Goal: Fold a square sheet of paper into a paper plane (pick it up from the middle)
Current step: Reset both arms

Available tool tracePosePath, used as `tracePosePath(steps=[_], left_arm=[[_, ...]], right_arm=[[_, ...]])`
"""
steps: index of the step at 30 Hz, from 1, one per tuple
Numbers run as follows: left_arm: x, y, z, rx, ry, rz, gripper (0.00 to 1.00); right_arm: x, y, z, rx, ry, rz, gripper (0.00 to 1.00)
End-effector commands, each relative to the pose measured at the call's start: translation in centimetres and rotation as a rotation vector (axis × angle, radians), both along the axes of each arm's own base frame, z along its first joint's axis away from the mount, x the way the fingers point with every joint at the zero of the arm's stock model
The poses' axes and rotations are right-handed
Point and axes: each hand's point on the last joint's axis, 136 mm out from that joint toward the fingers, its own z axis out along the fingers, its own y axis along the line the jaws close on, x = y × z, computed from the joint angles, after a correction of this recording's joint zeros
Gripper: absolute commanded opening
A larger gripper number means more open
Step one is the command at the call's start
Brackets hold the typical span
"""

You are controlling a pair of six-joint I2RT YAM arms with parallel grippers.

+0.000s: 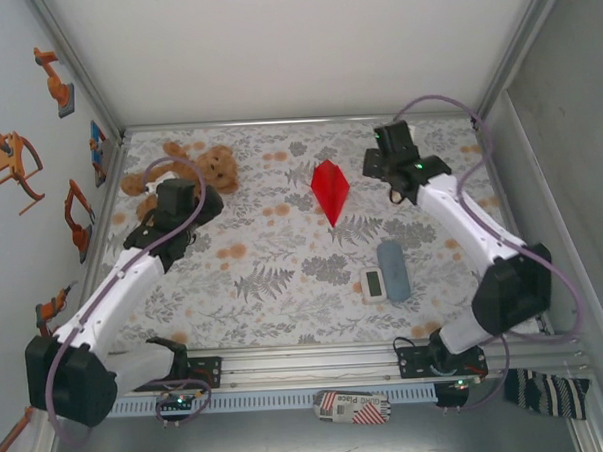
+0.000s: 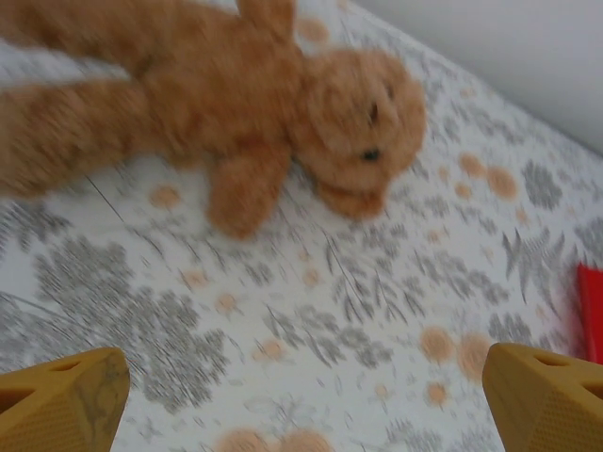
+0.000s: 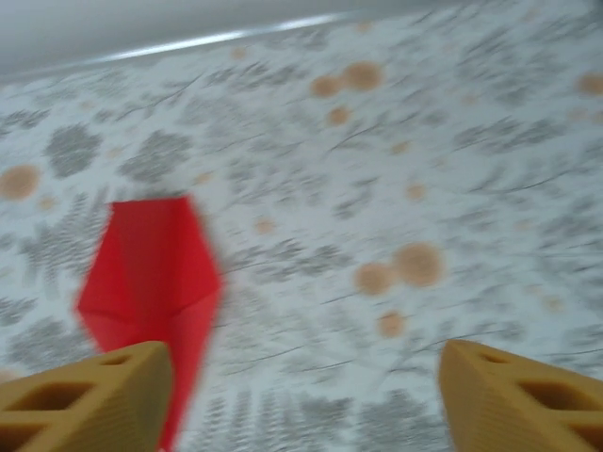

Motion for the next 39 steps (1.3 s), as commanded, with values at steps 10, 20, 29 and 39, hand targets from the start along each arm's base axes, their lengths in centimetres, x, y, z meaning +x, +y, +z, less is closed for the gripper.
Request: tracePosePath(steps=[10,20,29,39], left_arm=[[-0.2,6.9,-1.3,0.411,-0.174,0.126,0.96],[1.6,6.7,-5.3,0.406,-0.301,-0.05,0.96],[2.2,7.1,-7.0,0.336,-0.315,-0.157,0.96],[4.5,6.6,-10.1,0.333,-0.274,-0.216,0.96]], right_arm=[[-5.3,-15.5,-2.3,-0.273,-0.207,-0.38,0.99],[-5.3,-17.9,-9.6,-0.182,-0.279,-0.326,1.0],[-2.4,-14.5,-12.4,-0.115,-0.362,-0.099,0.99],[-2.0,-12.6,-13.6,-0.098,-0.382,0.016,0.99]])
